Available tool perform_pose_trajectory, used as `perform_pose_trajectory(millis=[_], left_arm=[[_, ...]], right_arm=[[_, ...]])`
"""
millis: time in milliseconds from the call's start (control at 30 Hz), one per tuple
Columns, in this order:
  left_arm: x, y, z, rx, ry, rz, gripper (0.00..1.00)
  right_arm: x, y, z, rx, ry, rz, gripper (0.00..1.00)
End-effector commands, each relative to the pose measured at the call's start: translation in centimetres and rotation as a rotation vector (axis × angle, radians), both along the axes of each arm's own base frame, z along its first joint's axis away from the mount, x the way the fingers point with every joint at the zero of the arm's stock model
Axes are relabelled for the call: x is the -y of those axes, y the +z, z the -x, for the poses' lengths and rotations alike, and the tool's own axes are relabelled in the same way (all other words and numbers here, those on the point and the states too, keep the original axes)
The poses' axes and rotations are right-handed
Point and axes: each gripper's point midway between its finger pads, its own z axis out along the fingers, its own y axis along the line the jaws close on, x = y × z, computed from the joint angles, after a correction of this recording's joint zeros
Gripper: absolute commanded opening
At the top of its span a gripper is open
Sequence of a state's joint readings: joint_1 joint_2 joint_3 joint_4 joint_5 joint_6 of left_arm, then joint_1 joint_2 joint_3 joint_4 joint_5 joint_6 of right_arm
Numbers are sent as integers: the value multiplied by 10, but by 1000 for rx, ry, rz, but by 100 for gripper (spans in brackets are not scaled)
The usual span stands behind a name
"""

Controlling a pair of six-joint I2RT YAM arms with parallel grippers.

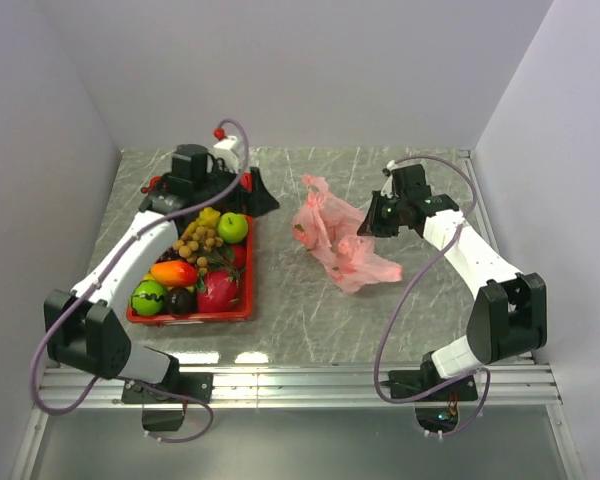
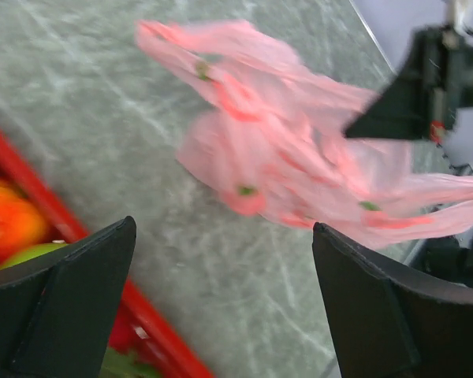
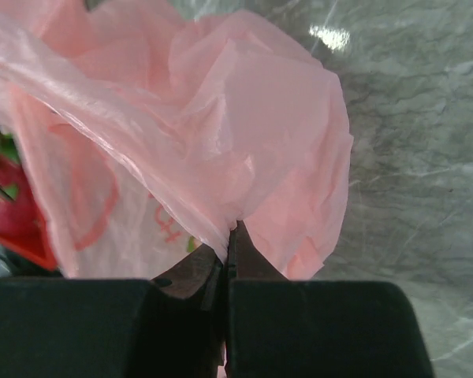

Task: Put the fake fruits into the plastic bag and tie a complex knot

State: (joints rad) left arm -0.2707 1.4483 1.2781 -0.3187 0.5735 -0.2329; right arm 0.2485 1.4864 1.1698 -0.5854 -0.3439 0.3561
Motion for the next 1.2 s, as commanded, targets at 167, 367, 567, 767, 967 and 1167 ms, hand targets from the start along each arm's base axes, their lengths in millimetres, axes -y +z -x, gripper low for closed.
perform_pose_trajectory(millis=[167, 367, 567, 767, 967, 1167], left_arm=[[91, -14, 23, -108, 14, 32, 99], [132, -43, 2, -188, 53, -18, 97], [66, -103, -16, -226, 230, -294, 15], [26, -112, -5, -237, 195, -334, 4], [75, -32, 17, -14, -86, -129, 81], [63, 31, 35, 162, -184, -111, 91]], right_arm=[[-15, 51, -16, 125, -229, -85, 0], [-13, 50, -11, 133, -235, -80, 0], [16, 54, 2, 176, -245, -4, 0], [53, 19, 19, 181, -250, 101, 0], [33, 12, 6, 207, -203, 54, 0], [27, 19, -10, 243, -177, 63, 0]])
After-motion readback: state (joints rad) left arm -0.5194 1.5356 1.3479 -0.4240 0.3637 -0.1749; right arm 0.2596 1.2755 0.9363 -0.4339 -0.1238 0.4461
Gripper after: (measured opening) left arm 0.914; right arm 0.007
